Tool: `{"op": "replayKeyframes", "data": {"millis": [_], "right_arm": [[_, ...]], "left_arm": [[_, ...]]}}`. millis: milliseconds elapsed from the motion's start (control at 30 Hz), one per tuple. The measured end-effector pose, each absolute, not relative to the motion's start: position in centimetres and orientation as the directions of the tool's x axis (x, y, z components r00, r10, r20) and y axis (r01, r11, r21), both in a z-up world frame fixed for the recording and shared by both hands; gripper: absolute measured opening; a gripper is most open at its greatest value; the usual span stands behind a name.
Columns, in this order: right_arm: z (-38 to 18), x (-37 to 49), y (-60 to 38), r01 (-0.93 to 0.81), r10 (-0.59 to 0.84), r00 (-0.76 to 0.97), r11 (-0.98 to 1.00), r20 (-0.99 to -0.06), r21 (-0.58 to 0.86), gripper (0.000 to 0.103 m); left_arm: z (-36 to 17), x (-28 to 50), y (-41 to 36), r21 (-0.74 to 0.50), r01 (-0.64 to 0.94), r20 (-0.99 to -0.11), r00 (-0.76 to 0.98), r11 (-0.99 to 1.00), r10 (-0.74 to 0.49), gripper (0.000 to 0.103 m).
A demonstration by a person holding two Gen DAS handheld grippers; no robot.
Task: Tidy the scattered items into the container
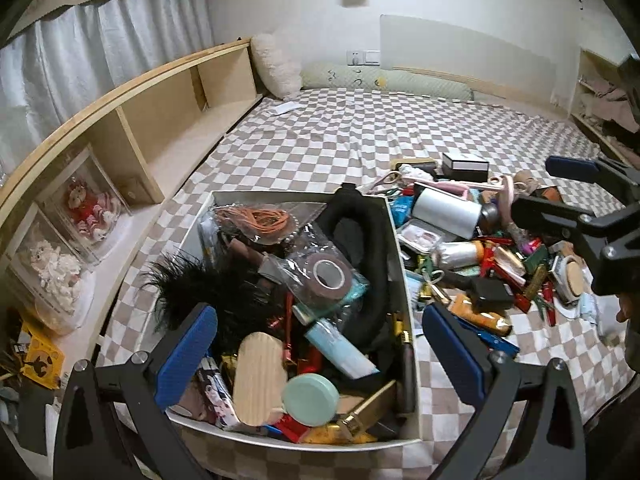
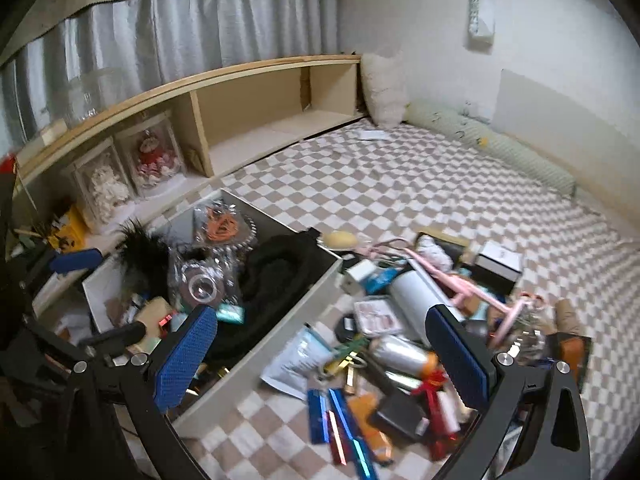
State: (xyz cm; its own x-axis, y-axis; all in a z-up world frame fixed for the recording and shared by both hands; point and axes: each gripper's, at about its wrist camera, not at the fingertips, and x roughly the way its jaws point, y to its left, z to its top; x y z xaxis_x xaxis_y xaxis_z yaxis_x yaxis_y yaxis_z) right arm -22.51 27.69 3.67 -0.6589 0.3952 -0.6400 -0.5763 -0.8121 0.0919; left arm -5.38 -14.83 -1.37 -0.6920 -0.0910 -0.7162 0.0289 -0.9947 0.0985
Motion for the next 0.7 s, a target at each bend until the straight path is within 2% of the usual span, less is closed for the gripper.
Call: {"op": "replayKeyframes", "data": {"millis": [300,700], "right_arm": [[4.4,-17.8,26.5,-0.626,0.425,-0.658,-0.767,-0.622,0.138,0.103],[3.7,-13.7,24.3,-0.683,0.490,-0.603,-0.725,-0.629,0.091,0.103]], "left_arm": [[-0.8,-3.4,-13.5,0.129,-0.004,-0.685,-0.723,-0.992,-0.087,0.103],[-0.7,-1.5,-12.2,0.141,-0.032,-0.655,-0.753,-0.989,-0.069,0.103]]}}
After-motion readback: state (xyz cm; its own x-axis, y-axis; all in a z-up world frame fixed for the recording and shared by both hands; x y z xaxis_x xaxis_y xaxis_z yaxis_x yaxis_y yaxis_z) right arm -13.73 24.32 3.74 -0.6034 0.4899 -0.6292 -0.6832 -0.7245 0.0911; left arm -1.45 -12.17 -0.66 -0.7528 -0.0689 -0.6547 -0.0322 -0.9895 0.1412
